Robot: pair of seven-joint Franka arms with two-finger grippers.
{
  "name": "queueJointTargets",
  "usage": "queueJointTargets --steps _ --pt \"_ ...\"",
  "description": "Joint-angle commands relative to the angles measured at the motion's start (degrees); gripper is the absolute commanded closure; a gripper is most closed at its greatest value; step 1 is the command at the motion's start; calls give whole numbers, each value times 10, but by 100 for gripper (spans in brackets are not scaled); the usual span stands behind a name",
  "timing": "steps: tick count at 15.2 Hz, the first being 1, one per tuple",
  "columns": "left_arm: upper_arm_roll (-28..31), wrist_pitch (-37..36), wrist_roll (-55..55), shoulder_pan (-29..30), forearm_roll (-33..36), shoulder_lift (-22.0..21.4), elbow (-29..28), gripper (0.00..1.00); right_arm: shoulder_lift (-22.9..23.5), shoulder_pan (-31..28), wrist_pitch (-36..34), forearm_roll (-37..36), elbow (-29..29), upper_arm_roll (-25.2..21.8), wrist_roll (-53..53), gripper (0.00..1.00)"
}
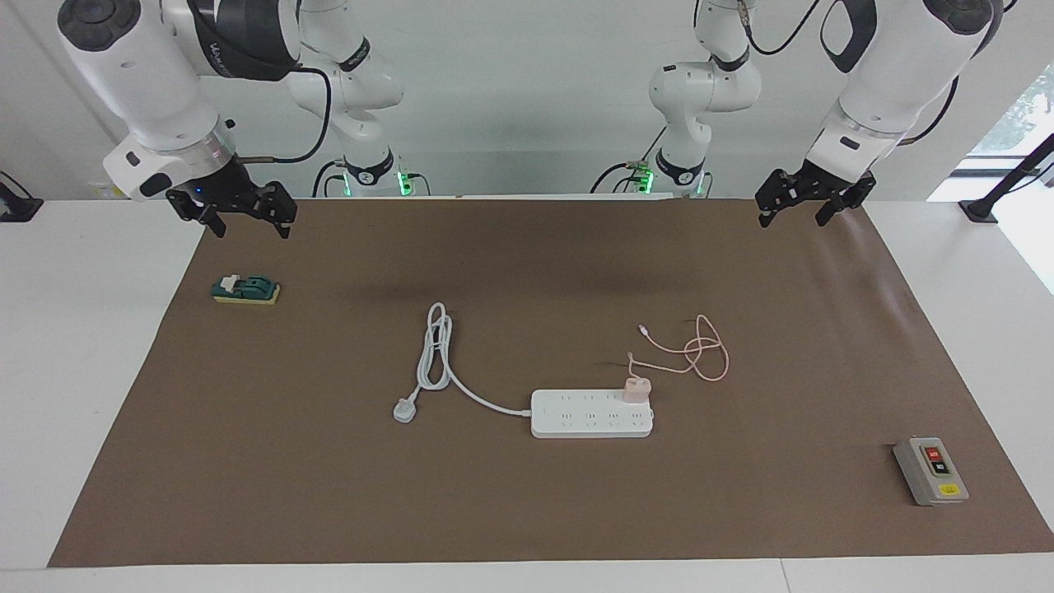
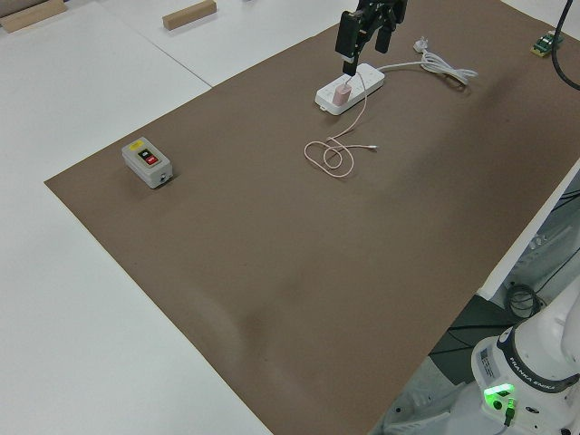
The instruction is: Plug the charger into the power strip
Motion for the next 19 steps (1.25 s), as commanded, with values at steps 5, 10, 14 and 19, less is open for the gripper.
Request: queueJointTargets --steps 5,10,14,19 --pt "4 -5 42 -6 7 -20 -19 0 -4 -4 -11 12 4 2 -8 0" --pt "4 -6 43 -6 7 -20 -19 0 -4 -4 -11 12 4 2 -8 0" --pt "5 -5 42 -1 7 -20 -19 0 -4 -4 -11 12 3 2 -8 0" --pt "6 -5 36 2 7 -19 -19 0 -4 -5 -11 12 4 2 -8 0"
